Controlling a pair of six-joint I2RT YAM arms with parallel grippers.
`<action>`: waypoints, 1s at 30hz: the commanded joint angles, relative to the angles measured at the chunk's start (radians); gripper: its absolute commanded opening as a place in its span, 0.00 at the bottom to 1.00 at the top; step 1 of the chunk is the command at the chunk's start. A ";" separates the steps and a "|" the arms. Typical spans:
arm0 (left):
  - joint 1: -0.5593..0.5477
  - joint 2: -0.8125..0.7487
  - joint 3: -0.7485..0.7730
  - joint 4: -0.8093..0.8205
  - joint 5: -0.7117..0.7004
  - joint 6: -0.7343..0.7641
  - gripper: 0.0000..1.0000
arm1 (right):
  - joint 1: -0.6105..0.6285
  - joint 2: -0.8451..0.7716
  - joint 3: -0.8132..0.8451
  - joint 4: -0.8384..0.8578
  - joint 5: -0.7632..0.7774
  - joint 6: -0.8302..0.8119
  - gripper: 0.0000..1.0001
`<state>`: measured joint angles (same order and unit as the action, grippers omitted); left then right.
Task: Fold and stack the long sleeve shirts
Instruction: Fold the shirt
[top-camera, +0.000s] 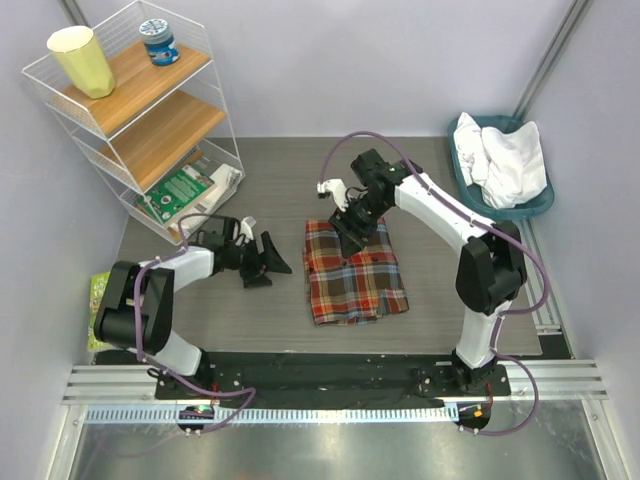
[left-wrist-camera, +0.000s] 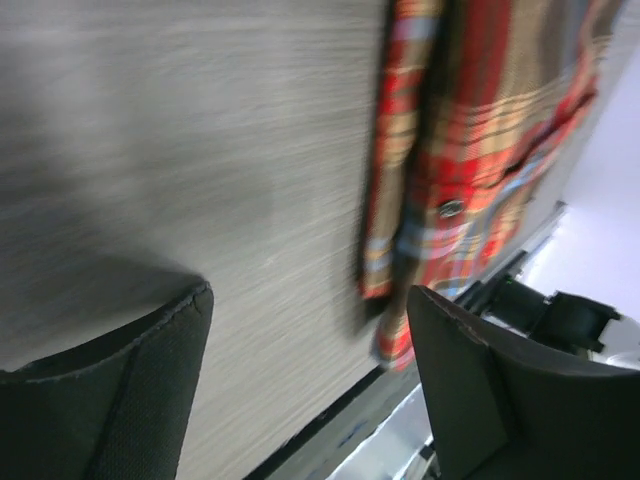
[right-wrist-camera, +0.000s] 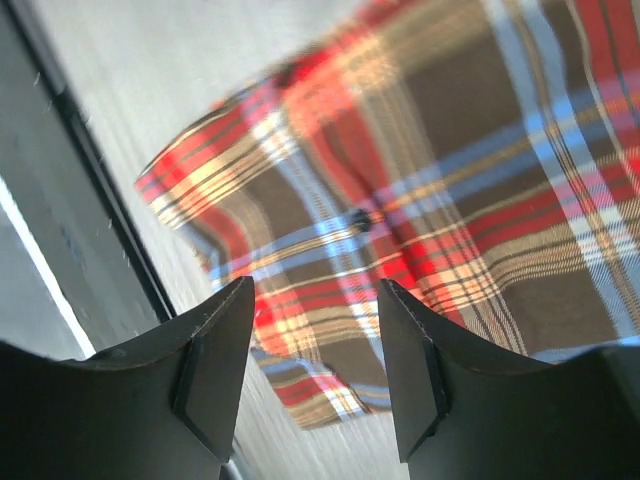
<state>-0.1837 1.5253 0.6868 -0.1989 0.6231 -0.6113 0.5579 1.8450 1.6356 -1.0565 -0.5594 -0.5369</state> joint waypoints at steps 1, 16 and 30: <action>-0.074 0.090 0.022 0.320 -0.020 -0.157 0.78 | -0.004 0.048 -0.042 0.157 -0.002 0.205 0.58; -0.161 0.269 -0.007 0.345 -0.111 -0.265 0.68 | -0.001 0.304 -0.054 0.351 0.047 0.428 0.52; -0.261 0.371 0.043 0.369 -0.120 -0.320 0.59 | -0.003 0.318 -0.056 0.362 0.059 0.449 0.51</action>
<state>-0.4122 1.8164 0.7643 0.3042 0.6319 -0.9688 0.5480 2.1212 1.5784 -0.7353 -0.5556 -0.0929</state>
